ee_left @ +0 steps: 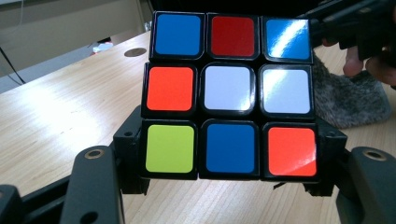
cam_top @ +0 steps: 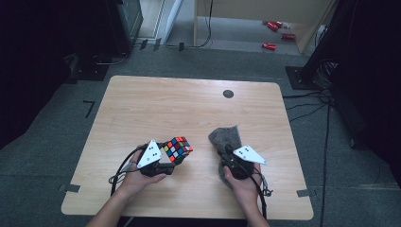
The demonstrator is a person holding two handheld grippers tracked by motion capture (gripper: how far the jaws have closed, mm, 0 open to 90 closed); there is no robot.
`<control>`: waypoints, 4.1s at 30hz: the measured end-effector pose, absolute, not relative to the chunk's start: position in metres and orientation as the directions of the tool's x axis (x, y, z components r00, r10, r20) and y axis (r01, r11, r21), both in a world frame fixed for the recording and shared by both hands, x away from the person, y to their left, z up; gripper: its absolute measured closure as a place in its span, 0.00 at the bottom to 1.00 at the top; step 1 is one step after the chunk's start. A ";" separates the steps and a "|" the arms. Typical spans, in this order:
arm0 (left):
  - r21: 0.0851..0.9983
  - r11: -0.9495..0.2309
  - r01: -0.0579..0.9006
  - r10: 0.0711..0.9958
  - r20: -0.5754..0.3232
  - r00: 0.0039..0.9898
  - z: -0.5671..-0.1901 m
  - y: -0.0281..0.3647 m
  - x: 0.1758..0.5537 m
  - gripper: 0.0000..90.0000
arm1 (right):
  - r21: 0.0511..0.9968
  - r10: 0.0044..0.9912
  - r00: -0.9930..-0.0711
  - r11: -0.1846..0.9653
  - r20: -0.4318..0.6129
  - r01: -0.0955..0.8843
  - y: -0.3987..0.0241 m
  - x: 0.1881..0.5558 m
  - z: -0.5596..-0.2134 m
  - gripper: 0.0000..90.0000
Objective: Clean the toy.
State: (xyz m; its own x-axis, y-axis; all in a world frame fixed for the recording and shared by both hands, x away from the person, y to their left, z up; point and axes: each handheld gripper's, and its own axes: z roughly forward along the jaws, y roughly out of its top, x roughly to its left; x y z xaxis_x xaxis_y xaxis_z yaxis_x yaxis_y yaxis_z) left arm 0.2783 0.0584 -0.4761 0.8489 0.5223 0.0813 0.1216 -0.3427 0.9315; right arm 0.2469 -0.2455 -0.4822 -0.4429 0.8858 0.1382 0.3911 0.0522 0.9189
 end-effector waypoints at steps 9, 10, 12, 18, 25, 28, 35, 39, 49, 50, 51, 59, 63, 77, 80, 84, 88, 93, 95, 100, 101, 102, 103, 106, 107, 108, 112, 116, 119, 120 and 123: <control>0.935 -0.334 0.122 0.525 0.077 0.848 -0.475 0.061 0.279 0.39 | 0.937 0.789 -0.610 0.153 0.076 0.314 -0.239 0.245 -0.480 0.35; 0.935 -0.334 0.122 0.525 0.077 0.848 -0.475 0.061 0.279 0.39 | 0.934 0.776 -0.626 0.162 0.080 0.319 -0.243 0.246 -0.479 0.32; 0.935 -0.334 0.122 0.525 0.077 0.848 -0.475 0.062 0.279 0.39 | 0.927 0.763 -0.640 0.173 0.089 0.334 -0.247 0.246 -0.479 0.28; 0.933 -0.338 0.121 0.521 0.078 0.850 -0.475 0.060 0.279 0.39 | 0.913 0.732 -0.680 0.242 0.051 0.329 -0.267 0.247 -0.485 0.26; 0.935 -0.334 0.121 0.518 0.075 0.852 -0.475 0.059 0.281 0.39 | 0.928 0.685 -0.728 0.250 0.032 0.276 -0.292 0.241 -0.482 0.22; 0.934 -0.337 0.121 0.513 0.075 0.855 -0.475 0.057 0.281 0.39 | 0.944 0.677 -0.736 0.237 0.007 0.228 -0.291 0.241 -0.477 0.14; 0.931 -0.346 0.117 0.501 0.078 0.862 -0.476 0.054 0.278 0.39 | 0.925 0.685 -0.726 0.312 -0.060 0.218 -0.268 0.259 -0.490 0.02; 0.928 -0.351 0.122 0.501 0.077 0.862 -0.477 0.054 0.278 0.39 | 0.921 0.693 -0.721 0.293 -0.021 0.256 -0.264 0.270 -0.498 0.00; 0.927 -0.356 0.119 0.496 0.079 0.865 -0.478 0.054 0.276 0.39 | 0.881 0.732 -0.682 0.315 0.012 0.354 -0.264 0.281 -0.509 0.66; 0.927 -0.357 0.119 0.495 0.079 0.865 -0.478 0.053 0.276 0.39 | 0.880 0.735 -0.678 0.307 0.023 0.363 -0.266 0.281 -0.508 0.72; 0.926 -0.358 0.118 0.494 0.080 0.866 -0.478 0.053 0.276 0.39 | 0.879 0.739 -0.673 0.304 0.026 0.368 -0.268 0.281 -0.507 0.76; 0.922 -0.369 0.120 0.490 0.083 0.868 -0.480 0.050 0.276 0.39 | 0.917 0.757 -0.649 0.203 0.076 0.343 -0.271 0.268 -0.490 0.90; 0.920 -0.377 0.112 0.481 0.090 0.872 -0.481 0.046 0.274 0.39 | 0.944 0.696 -0.707 0.131 0.129 0.301 -0.262 0.258 -0.473 0.90; 0.919 -0.392 0.041 0.423 0.140 0.895 -0.487 0.034 0.265 0.39 | 0.947 0.559 -0.792 0.039 0.244 0.319 -0.222 0.243 -0.457 0.89; 0.922 -0.388 0.020 0.411 0.154 0.898 -0.485 0.034 0.262 0.39 | 0.924 0.576 -0.752 -0.016 0.320 0.381 -0.227 0.249 -0.462 0.89; 0.914 -0.405 0.035 0.421 0.153 0.894 -0.488 0.031 0.264 0.39 | 0.911 0.571 -0.741 -0.032 0.354 0.410 -0.229 0.250 -0.464 0.89; 0.909 -0.414 0.043 0.425 0.151 0.893 -0.489 0.030 0.264 0.39 | 0.924 0.567 -0.757 -0.016 0.324 0.383 -0.219 0.244 -0.458 0.89; 0.906 -0.421 0.030 0.420 0.166 0.892 -0.489 0.030 0.262 0.39 | 0.921 0.579 -0.742 -0.040 0.338 0.388 -0.219 0.245 -0.460 0.89; 0.909 -0.415 0.030 0.420 0.163 0.893 -0.488 0.030 0.262 0.39 | 0.911 0.590 -0.722 -0.056 0.360 0.409 -0.222 0.247 -0.465 0.89; 0.912 -0.408 0.044 0.420 0.144 0.896 -0.488 0.029 0.263 0.39 | 0.905 0.595 -0.710 -0.073 0.376 0.418 -0.223 0.247 -0.464 0.89; 0.909 -0.414 0.048 0.421 0.145 0.895 -0.489 0.028 0.263 0.39 | 0.909 0.591 -0.717 -0.072 0.371 0.411 -0.221 0.246 -0.462 0.89; 0.906 -0.421 0.051 0.420 0.144 0.896 -0.490 0.027 0.263 0.39 | 0.909 0.586 -0.721 -0.072 0.371 0.410 -0.219 0.244 -0.461 0.89; 0.902 -0.429 0.055 0.416 0.143 0.898 -0.491 0.026 0.263 0.39 | 0.912 0.583 -0.726 -0.069 0.365 0.403 -0.217 0.243 -0.460 0.89; 0.899 -0.435 0.054 0.412 0.146 0.900 -0.493 0.024 0.262 0.39 | 0.916 0.567 -0.739 -0.076 0.364 0.393 -0.213 0.239 -0.455 0.89; 0.898 -0.436 0.050 0.413 0.151 0.898 -0.492 0.024 0.262 0.39 | 0.917 0.569 -0.739 -0.074 0.361 0.392 -0.213 0.239 -0.455 0.89; 0.898 -0.438 0.043 0.413 0.159 0.897 -0.491 0.024 0.261 0.39 | 0.919 0.571 -0.738 -0.077 0.359 0.387 -0.213 0.239 -0.455 0.89; 0.907 -0.420 0.035 0.418 0.159 0.894 -0.487 0.027 0.261 0.39 | 0.908 0.586 -0.714 -0.097 0.383 0.407 -0.219 0.244 -0.461 0.89; 0.908 -0.416 0.040 0.425 0.156 0.892 -0.486 0.028 0.262 0.39 | 0.894 0.595 -0.692 -0.110 0.409 0.434 -0.224 0.247 -0.468 0.88; 0.900 -0.433 0.054 0.424 0.151 0.893 -0.489 0.026 0.262 0.39 | 0.894 0.594 -0.695 -0.102 0.407 0.436 -0.221 0.245 -0.466 0.88; 0.896 -0.441 0.059 0.426 0.151 0.892 -0.490 0.024 0.262 0.39 | 0.896 0.587 -0.701 -0.102 0.405 0.432 -0.219 0.244 -0.464 0.88; 0.888 -0.453 0.078 0.422 0.137 0.896 -0.492 0.022 0.262 0.39 | 0.907 0.568 -0.726 -0.092 0.387 0.411 -0.213 0.239 -0.457 0.88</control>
